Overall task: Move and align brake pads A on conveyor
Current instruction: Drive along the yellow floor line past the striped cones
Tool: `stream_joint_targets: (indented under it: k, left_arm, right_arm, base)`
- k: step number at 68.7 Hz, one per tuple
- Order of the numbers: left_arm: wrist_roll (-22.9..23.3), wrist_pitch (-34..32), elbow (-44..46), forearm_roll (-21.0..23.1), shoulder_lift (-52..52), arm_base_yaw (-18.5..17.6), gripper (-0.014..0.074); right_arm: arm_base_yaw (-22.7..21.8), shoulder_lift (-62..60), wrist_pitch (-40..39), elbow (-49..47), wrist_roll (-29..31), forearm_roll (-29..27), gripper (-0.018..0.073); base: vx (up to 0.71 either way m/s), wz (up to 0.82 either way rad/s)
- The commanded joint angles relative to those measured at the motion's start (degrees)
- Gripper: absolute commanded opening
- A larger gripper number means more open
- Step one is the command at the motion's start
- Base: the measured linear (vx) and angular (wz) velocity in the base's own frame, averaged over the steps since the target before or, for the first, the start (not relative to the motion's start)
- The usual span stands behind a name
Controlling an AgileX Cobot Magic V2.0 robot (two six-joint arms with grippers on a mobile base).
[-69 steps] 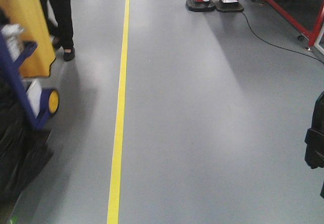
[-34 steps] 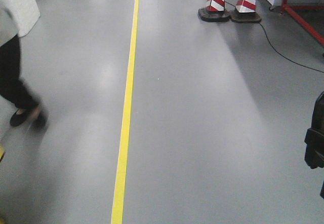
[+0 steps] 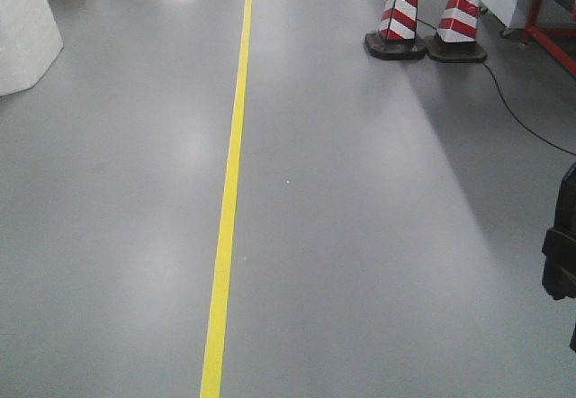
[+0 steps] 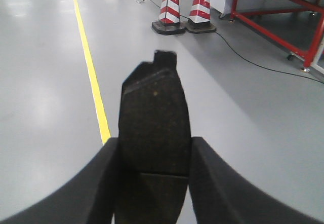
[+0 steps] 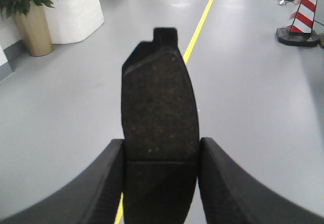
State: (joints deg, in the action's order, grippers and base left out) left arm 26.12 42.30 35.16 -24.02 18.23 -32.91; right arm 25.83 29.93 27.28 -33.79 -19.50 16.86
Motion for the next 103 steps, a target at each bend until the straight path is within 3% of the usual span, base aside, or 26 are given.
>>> stream_joint_targets:
  k: [1, 103]
  left_arm:
    - [0.2, -5.3, 1.6, -1.4, 0.8, -0.2, -0.0006]
    - [0.2, -5.2, 1.6, -1.3, 0.8, -0.2, -0.0006]
  right_arm:
    - [-0.1, 0.1, -5.5, -1.8, 0.4, 1.2, -0.0007]
    - [-0.1, 0.1, -5.5, -1.8, 0.4, 1.2, -0.0007]
  base:
    - [0.67, 0.04]
    - [0.69, 0.04]
